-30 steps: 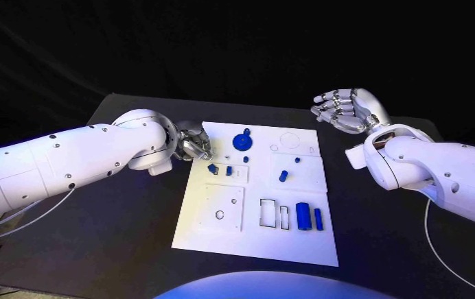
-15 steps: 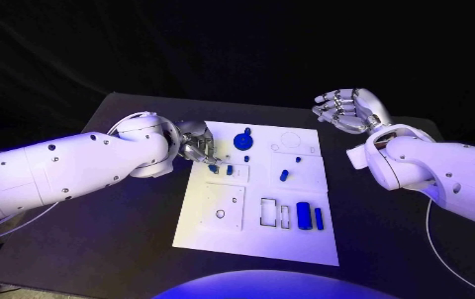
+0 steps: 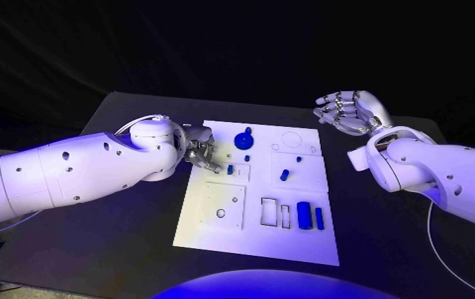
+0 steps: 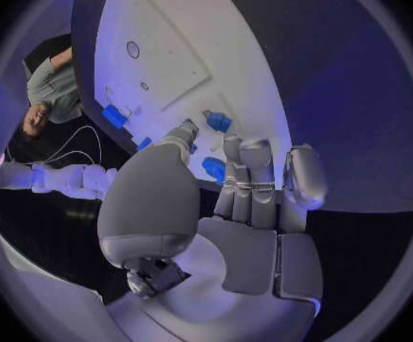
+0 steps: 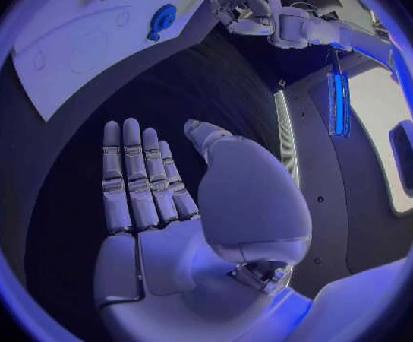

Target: Assemble the parts on the task board

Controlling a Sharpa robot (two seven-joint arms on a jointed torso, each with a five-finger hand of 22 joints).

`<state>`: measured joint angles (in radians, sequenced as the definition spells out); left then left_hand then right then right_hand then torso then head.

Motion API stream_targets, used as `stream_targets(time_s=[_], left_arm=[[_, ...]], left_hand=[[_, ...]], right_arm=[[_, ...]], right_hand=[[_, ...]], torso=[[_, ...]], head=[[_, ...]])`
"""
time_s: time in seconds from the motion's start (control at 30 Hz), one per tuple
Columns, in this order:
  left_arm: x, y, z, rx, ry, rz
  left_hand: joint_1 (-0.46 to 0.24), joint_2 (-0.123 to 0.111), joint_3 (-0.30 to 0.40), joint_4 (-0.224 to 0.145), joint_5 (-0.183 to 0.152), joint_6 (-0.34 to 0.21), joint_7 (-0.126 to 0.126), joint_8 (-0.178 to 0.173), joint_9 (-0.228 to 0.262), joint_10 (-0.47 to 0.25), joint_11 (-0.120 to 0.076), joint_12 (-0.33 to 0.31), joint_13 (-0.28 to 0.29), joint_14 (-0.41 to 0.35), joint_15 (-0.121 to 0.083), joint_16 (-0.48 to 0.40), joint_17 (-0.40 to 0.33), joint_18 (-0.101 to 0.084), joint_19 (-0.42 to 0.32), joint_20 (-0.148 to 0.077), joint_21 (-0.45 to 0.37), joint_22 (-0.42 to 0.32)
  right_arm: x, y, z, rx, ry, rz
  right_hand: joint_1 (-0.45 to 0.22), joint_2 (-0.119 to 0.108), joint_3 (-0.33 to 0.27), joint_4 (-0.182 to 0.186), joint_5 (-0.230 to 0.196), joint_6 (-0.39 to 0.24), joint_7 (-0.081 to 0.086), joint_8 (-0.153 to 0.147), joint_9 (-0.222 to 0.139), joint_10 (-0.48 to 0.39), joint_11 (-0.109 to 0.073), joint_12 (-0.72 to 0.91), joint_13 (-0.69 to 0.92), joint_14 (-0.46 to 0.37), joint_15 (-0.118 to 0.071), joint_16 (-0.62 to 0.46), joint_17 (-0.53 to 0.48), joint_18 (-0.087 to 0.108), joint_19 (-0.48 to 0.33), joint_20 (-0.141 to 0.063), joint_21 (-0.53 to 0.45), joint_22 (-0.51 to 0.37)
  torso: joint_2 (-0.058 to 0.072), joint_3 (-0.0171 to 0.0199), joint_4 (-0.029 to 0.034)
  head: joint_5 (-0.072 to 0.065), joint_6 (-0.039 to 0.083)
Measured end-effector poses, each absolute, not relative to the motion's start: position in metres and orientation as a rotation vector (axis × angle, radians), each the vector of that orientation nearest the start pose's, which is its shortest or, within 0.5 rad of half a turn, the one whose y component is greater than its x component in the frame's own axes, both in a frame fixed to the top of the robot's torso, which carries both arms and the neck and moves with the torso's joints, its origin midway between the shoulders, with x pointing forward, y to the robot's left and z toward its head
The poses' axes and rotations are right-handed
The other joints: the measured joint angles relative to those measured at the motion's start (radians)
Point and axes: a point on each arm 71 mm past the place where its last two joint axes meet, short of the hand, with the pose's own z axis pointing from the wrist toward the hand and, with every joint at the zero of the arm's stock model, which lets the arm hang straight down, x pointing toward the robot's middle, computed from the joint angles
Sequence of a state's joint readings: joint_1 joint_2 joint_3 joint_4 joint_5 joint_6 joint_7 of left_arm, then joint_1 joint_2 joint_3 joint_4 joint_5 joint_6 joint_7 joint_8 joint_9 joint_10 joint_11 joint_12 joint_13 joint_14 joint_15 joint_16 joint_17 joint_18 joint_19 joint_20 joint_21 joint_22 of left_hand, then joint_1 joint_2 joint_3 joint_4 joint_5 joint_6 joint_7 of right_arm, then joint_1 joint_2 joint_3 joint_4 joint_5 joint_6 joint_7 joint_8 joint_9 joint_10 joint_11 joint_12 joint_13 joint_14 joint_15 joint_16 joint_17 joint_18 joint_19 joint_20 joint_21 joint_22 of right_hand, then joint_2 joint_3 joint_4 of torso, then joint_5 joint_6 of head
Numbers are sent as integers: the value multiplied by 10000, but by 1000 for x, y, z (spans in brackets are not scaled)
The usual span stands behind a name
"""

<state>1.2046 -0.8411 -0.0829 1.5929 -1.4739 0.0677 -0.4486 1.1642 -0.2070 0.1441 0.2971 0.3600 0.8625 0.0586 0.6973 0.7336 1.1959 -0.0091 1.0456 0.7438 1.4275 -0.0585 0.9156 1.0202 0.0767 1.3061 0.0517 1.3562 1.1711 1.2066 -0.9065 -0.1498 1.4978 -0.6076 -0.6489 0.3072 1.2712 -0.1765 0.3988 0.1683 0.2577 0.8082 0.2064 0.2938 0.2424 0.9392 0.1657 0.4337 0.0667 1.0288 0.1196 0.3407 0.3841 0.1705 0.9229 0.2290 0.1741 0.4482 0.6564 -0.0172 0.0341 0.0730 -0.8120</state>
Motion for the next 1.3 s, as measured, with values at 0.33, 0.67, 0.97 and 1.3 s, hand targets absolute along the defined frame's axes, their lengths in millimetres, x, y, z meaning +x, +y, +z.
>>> stream_targets(time_s=[0.33,0.67,0.97,1.3], left_arm=[[463,187,-227,2649,21258,-2539],[464,184,-228,2801,21293,-2415],[466,185,-229,2768,21288,-2333],[468,185,-228,2726,21322,-2315]], left_hand=[[-14,65,-89,-5,0,13,-13,60,13,36,-36,121,173,0,0,0,-8,-1,0,0,0,11],[317,395,-172,-33,0,13,-13,258,31,71,-70,340,355,0,-76,1,-8,0,35,-35,0,54],[696,775,188,-15,0,-27,-53,323,-69,70,-70,386,381,0,-75,-37,-7,0,35,-34,0,78],[1104,1022,869,-20,-9,-155,-70,402,-224,-112,-104,259,56,0,-75,-37,-17,0,33,-36,0,44]], right_arm=[[480,-256,-201,5743,14146,9922],[480,-256,-202,5746,14152,9925],[480,-256,-202,5750,14155,9923],[480,-256,-202,5756,14159,9917]], right_hand=[[0,0,0,0,0,0,0,0,0,0,0,0,0,0,0,0,0,0,0,0,0,0],[0,0,0,0,0,0,0,-40,-11,-37,37,0,0,0,0,-79,-13,-1,0,0,-62,-33],[0,0,0,0,0,0,0,-40,-10,-37,37,0,0,0,0,-78,-12,0,0,0,-62,-42],[0,0,0,0,0,0,0,-40,-10,-37,36,0,0,0,0,-78,-12,0,0,0,-62,-41]], torso=[[10,1,-15],[11,4,-6],[5,10,-11],[3,10,-9]], head=[[1,-14],[-33,-33],[-46,-31],[-61,-61]])
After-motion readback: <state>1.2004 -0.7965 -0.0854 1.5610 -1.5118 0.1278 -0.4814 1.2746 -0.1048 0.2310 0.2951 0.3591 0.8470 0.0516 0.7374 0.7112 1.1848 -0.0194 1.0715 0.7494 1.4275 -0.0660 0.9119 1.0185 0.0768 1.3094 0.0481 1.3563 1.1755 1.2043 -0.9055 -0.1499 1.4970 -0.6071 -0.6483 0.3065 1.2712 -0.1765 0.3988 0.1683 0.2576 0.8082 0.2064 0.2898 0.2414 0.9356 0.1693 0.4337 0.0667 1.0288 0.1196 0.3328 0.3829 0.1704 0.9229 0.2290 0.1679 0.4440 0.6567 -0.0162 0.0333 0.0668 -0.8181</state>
